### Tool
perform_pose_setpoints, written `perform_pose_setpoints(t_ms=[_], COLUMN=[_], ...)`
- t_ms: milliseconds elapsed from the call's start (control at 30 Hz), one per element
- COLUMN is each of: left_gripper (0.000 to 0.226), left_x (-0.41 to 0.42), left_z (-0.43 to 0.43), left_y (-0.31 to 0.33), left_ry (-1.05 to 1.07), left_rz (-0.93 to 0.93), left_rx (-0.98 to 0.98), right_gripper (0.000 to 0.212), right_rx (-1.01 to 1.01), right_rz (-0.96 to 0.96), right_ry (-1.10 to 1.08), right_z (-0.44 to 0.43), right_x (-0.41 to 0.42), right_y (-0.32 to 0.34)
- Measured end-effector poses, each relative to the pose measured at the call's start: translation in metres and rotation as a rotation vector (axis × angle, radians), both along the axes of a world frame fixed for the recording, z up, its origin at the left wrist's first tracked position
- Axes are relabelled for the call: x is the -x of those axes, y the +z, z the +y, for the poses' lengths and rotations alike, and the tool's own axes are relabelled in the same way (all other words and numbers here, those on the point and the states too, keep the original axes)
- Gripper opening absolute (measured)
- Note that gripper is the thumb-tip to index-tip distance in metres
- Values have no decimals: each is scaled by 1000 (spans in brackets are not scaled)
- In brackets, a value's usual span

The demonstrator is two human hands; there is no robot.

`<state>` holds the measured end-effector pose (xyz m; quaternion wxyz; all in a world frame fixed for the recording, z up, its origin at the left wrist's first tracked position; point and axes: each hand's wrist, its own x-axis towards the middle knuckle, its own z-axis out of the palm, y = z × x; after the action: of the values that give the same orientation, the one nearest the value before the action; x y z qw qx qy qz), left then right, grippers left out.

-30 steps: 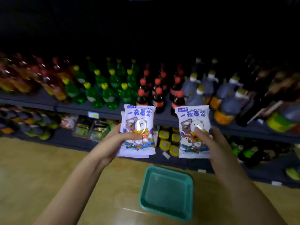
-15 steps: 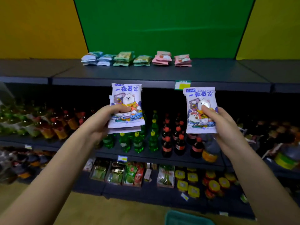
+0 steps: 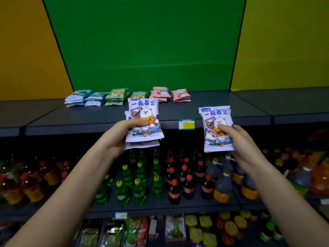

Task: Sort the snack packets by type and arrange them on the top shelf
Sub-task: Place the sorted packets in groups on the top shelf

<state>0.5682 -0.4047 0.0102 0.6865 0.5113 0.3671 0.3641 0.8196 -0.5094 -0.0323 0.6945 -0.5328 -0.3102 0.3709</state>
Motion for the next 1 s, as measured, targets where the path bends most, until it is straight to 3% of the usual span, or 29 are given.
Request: perform_pose_setpoints(t_ms=[267,367,467,633,833,1000], left_gripper=[36,22,19,2,13,18], left_x=[-105,-163,-221,-301,-347,-366], left_z=[75,112,150,201,236,249], left_y=[20,26,30,26,20,6], left_ry=[-69,-105,-116,-109,-38,66], left_rz=[-4,25,40,191,303,449], left_rx=[-82,-99,-60,-62,-60,-202], right_gripper=[25,11,18,17,17,13], right_rx=[-39,-21,7,125,209,257], right_rz=[-2,-66,-94,-138,-227,-404], right_ry=[-41,-23,-7,-7,12,-47], right_z=[84,121,157,214,265,285], right_x=[-76,-123,-170,-231,-266,-278], right_y=[29,41,54,56,41,23])
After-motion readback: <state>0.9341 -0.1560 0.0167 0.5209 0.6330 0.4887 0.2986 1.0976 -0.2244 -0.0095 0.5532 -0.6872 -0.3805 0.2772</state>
